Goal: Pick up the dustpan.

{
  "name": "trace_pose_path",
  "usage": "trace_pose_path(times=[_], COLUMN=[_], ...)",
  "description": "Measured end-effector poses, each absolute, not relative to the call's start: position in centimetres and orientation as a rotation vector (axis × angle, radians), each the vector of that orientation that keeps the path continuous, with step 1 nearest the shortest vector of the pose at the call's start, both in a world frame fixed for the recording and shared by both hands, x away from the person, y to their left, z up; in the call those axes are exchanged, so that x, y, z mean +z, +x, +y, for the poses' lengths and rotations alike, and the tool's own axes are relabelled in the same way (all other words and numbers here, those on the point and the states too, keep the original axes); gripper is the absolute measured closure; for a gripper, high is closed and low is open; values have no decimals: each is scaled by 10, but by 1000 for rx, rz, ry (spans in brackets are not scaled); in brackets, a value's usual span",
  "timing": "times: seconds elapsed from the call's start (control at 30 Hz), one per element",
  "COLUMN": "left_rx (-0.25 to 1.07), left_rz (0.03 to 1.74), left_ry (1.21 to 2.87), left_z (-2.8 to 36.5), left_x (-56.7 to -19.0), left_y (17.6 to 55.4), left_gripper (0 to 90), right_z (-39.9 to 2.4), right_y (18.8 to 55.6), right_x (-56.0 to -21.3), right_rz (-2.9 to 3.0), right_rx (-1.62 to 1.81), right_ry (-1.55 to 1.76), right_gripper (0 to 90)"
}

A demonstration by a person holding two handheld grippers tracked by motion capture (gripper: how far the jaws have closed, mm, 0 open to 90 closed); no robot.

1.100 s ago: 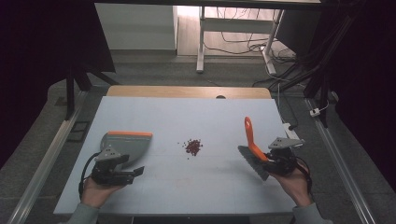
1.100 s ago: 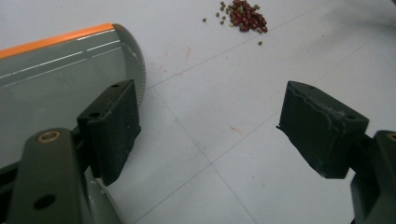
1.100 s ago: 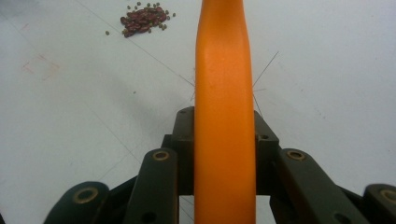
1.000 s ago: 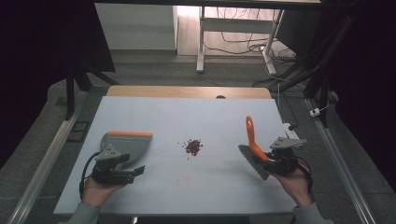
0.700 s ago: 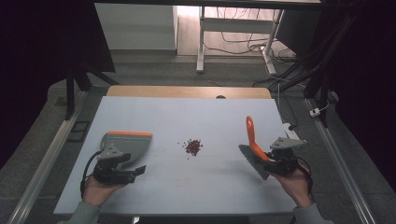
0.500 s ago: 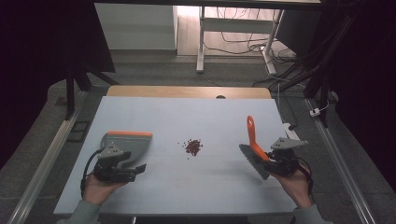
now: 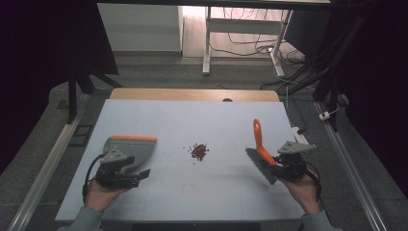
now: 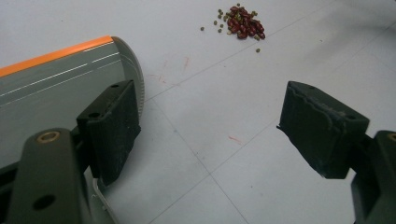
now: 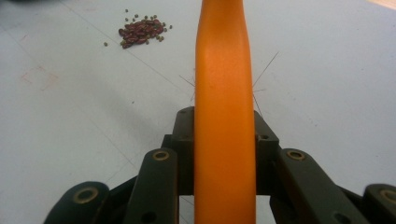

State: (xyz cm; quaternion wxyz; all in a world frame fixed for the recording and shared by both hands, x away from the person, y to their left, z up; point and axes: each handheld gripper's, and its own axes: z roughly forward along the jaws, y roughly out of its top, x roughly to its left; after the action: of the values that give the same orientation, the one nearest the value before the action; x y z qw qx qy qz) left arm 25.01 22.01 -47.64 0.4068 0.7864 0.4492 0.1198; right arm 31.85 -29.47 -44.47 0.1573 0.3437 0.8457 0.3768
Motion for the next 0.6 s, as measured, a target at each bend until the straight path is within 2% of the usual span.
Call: trace_pose_path(times=[0.37,0.6], left_rx=[320,333], left_rz=[1168,1254], left_ry=[2020,2034], left_z=[211,211], left_x=[-462,-455], left_y=[254,259], left_gripper=[210,205], right_z=[-301,-302], right_y=[321,322], right_x=[-443,-443], right_rz=[2407,2415], right_rx=[1093,1087], right_ry=[1011,1006], right_gripper=[706,705])
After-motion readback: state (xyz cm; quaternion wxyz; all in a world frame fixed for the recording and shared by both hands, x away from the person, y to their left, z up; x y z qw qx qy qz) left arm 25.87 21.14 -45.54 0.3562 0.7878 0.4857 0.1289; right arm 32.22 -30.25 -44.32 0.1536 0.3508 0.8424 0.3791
